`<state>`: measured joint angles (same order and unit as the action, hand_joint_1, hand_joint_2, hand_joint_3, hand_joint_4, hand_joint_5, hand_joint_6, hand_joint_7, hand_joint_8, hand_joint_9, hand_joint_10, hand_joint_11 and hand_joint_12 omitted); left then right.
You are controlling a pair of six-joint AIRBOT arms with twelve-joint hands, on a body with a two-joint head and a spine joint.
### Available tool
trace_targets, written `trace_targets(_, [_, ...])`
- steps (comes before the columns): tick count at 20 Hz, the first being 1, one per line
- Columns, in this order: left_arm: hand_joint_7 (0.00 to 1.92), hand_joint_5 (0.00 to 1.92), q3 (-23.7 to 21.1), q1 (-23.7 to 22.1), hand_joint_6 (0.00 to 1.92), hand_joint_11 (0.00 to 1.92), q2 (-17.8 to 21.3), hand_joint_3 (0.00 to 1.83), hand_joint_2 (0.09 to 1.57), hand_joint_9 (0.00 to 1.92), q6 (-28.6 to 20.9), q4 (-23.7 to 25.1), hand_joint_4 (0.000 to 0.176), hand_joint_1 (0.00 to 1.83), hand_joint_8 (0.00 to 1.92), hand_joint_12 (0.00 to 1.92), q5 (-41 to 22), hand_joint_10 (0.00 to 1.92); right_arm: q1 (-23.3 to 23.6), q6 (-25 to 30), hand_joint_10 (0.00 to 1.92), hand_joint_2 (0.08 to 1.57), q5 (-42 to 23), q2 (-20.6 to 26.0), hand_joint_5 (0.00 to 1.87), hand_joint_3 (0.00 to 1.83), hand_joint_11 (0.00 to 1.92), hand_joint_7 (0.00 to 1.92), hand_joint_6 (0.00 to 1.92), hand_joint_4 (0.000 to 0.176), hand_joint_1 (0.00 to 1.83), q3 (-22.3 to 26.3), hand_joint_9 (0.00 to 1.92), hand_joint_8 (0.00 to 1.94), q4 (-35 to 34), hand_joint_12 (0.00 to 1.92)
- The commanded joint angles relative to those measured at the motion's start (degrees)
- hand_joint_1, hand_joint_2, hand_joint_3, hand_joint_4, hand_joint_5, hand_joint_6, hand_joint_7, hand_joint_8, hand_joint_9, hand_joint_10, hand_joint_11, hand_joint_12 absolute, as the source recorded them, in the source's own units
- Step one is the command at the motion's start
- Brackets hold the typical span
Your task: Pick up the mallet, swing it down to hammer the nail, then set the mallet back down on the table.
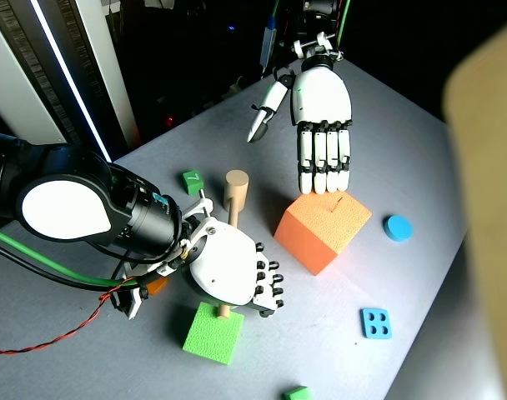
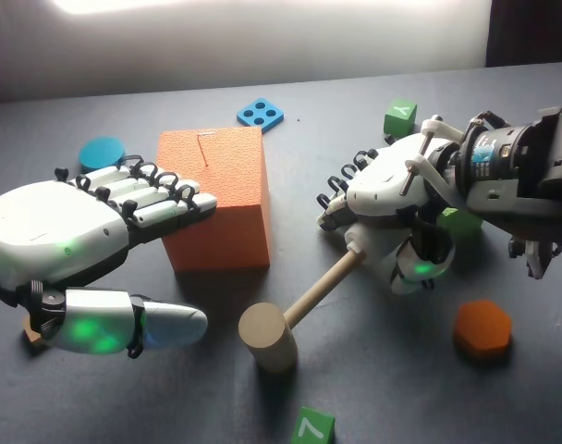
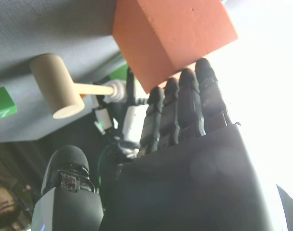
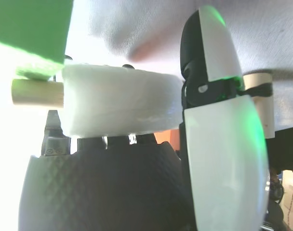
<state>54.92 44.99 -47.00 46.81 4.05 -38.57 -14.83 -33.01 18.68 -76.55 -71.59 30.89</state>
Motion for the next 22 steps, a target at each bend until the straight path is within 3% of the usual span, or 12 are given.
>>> trace_targets(1, [0.1, 0.09, -0.25, -0.09, 0.0, 0.0, -0.31, 0.0, 1.12, 0.08, -0.36, 0.05, 0.0, 0.0, 0.0, 0.23, -3.59, 0.0, 0.23, -0.14, 0.04, 1.0, -3.71, 0.27, 0.32, 0.0, 0.0, 0.29, 0.02, 0.0, 1.09, -0.12, 0.28, 0.02, 0.89, 0.99])
trace_targets(5, [0.1, 0.11, -0.27, -0.11, 0.0, 0.0, -0.29, 0.0, 1.12, 0.09, -0.36, 0.05, 0.0, 0.0, 0.0, 0.27, -3.59, 0.0, 0.17, -0.18, 0.16, 1.12, -3.69, 0.28, 0.55, 0.01, 0.0, 0.61, 0.07, 0.0, 0.99, -0.12, 0.49, 0.09, 0.89, 1.24])
trace_targets(7, [0.07, 0.07, -0.29, -0.13, 0.0, 0.0, -0.29, 0.0, 1.12, 0.06, -0.36, 0.05, 0.0, 0.0, 0.0, 0.21, -3.59, 0.0, 0.25, -0.22, 0.54, 1.12, -3.67, 0.29, 0.66, 0.0, 0.0, 0.71, 0.07, 0.0, 0.99, -0.12, 0.46, 0.15, 0.89, 1.41])
trace_targets(9, [0.09, 0.08, -0.3, -0.2, 0.0, 0.0, -0.29, 0.0, 1.12, 0.07, -0.36, 0.05, 0.0, 0.0, 0.01, 0.22, -3.59, 0.0, 0.3, -0.33, 1.08, 1.1, -3.65, 0.31, 0.74, 0.0, 0.07, 0.58, 0.26, 0.0, 1.0, -0.13, 0.41, 0.89, 0.89, 1.52])
trace_targets(10, [0.1, 0.09, -0.31, -0.22, 0.0, 0.0, -0.29, 0.0, 1.13, 0.08, -0.36, 0.05, 0.0, 0.0, 0.01, 0.23, -3.59, 0.0, 0.36, -0.34, 1.2, 1.13, -3.65, 0.33, 0.88, 0.0, 0.25, 0.65, 0.91, 0.0, 1.11, -0.13, 0.51, 1.09, 0.89, 1.5])
trace_targets(11, [0.11, 0.1, -0.32, -0.23, 0.0, 0.0, -0.29, 0.0, 1.13, 0.09, -0.36, 0.05, 0.0, 0.0, 0.01, 0.24, -3.59, 0.01, 0.43, -0.39, 1.38, 1.16, -3.65, 0.37, 0.87, 0.0, 0.36, 0.61, 1.12, 0.0, 1.12, -0.12, 0.53, 1.34, 0.89, 1.5])
trace_targets(12, [0.11, 0.1, -0.33, -0.24, 0.0, 0.0, -0.28, 0.0, 1.13, 0.09, -0.36, 0.05, 0.0, 0.0, 0.01, 0.24, -3.59, 0.01, 0.51, -0.4, 1.38, 1.16, -3.64, 0.42, 0.87, 0.0, 0.36, 0.61, 1.12, 0.0, 1.12, -0.12, 0.53, 1.34, 0.89, 1.5])
trace_targets(13, [0.11, 0.11, -0.35, -0.24, 0.0, 0.0, -0.28, 0.0, 1.13, 0.1, -0.36, 0.05, 0.0, 0.0, 0.0, 0.27, -3.59, 0.0, 0.63, -0.41, 1.81, 1.18, -3.63, 0.5, 0.83, 0.0, 0.39, 0.41, 1.24, 0.0, 1.08, -0.12, 0.4, 1.79, 0.89, 1.72])
trace_targets(15, [0.11, 0.11, -0.38, -0.24, 0.0, 0.0, -0.27, 0.01, 1.14, 0.1, -0.36, 0.05, 0.0, 0.0, 0.0, 0.25, -3.59, 0.0, 0.88, -0.41, 1.91, 1.12, -3.56, 0.77, 0.47, 0.0, 0.52, 0.35, 1.42, 0.0, 1.09, -0.11, 0.46, 1.92, 0.89, 1.81])
trace_targets(17, [0.1, 0.09, -0.38, -0.25, 0.0, 0.0, -0.27, 0.01, 1.15, 0.09, -0.36, 0.05, 0.0, 0.0, 0.0, 0.23, -3.59, 0.0, 0.96, -0.41, 1.92, 1.11, -3.53, 0.96, 0.35, 0.0, 0.82, 0.49, 1.53, 0.0, 1.14, -0.1, 0.67, 1.94, 0.88, 1.92])
trace_targets(18, [0.1, 0.08, -0.38, -0.25, 0.0, 0.0, -0.25, 0.0, 1.16, 0.08, -0.36, 0.05, 0.0, 0.0, 0.0, 0.21, -3.59, 0.0, 0.98, -0.41, 1.92, 1.12, -3.37, 1.07, 0.4, 0.0, 1.05, 0.66, 1.84, 0.0, 1.12, -0.06, 0.86, 1.94, 0.88, 1.92])
trace_targets(22, [0.12, 0.11, -0.38, -0.32, 0.0, 0.0, -0.24, 0.0, 1.17, 0.11, -0.36, 0.23, 0.0, 0.0, 0.0, 0.27, -3.58, 0.0, 1.25, -1.57, 1.92, 1.2, -3.17, 1.97, 1.09, 0.0, 1.52, 1.22, 1.92, 0.0, 1.07, 1.4, 1.33, 1.94, 0.88, 1.92])
